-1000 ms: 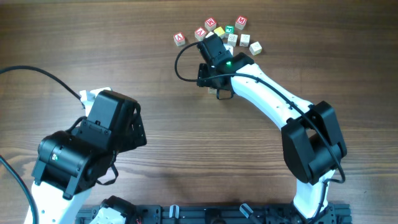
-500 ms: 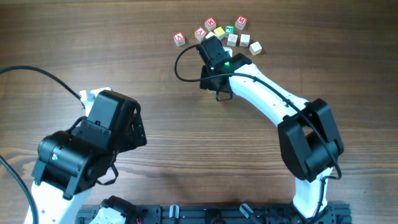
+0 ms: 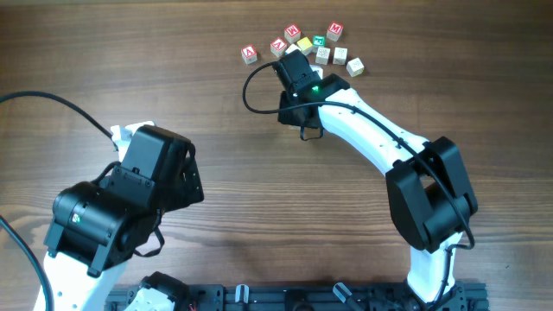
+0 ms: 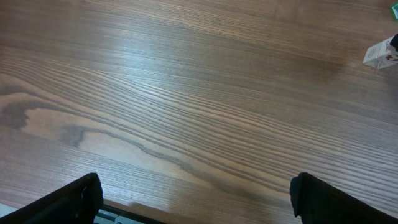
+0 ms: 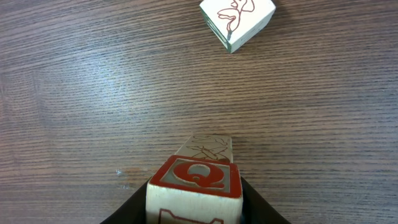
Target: Form a tower
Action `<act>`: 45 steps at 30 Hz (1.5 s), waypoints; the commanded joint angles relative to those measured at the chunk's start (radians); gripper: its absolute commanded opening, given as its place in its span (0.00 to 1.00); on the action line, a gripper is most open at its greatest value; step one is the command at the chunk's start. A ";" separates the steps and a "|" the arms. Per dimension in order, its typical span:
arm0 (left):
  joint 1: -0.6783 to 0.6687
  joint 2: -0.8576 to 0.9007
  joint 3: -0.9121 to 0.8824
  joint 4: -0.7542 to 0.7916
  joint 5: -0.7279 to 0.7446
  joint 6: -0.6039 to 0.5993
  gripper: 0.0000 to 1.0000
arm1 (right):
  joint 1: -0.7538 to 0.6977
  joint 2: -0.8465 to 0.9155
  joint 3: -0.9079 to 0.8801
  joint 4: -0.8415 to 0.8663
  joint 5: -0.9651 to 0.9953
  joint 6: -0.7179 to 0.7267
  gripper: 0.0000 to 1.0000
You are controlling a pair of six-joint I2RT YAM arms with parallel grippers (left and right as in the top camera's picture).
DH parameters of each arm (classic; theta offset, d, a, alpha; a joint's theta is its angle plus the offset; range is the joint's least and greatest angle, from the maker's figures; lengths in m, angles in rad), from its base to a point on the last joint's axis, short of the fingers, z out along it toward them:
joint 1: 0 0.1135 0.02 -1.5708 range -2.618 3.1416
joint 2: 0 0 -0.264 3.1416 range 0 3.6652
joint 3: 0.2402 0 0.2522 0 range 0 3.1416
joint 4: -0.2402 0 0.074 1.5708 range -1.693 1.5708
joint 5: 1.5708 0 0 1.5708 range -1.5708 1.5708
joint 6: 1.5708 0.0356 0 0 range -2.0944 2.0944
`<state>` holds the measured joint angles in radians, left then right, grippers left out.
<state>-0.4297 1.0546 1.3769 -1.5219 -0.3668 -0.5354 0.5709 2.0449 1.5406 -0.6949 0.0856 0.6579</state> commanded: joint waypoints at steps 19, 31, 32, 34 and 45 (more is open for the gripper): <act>0.003 -0.005 0.000 0.002 -0.008 0.005 1.00 | -0.006 0.016 0.013 0.020 0.003 -0.001 0.63; 0.003 -0.005 0.000 0.002 -0.008 0.005 1.00 | -0.016 0.027 0.013 0.047 0.002 -0.001 0.47; 0.003 -0.005 0.000 0.002 -0.008 0.005 1.00 | -0.016 0.027 0.013 0.046 0.002 -0.001 0.46; 0.003 -0.005 0.000 0.002 -0.008 0.005 1.00 | -0.016 0.027 0.013 0.045 0.002 -0.001 0.45; 0.003 -0.005 0.000 0.002 -0.008 0.005 1.00 | -0.016 0.027 0.013 0.039 -0.005 -0.003 0.38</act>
<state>-0.4297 1.0546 1.3769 -1.5219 -0.3668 -0.5358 0.5583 2.0502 1.5406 -0.6506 0.0826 0.6544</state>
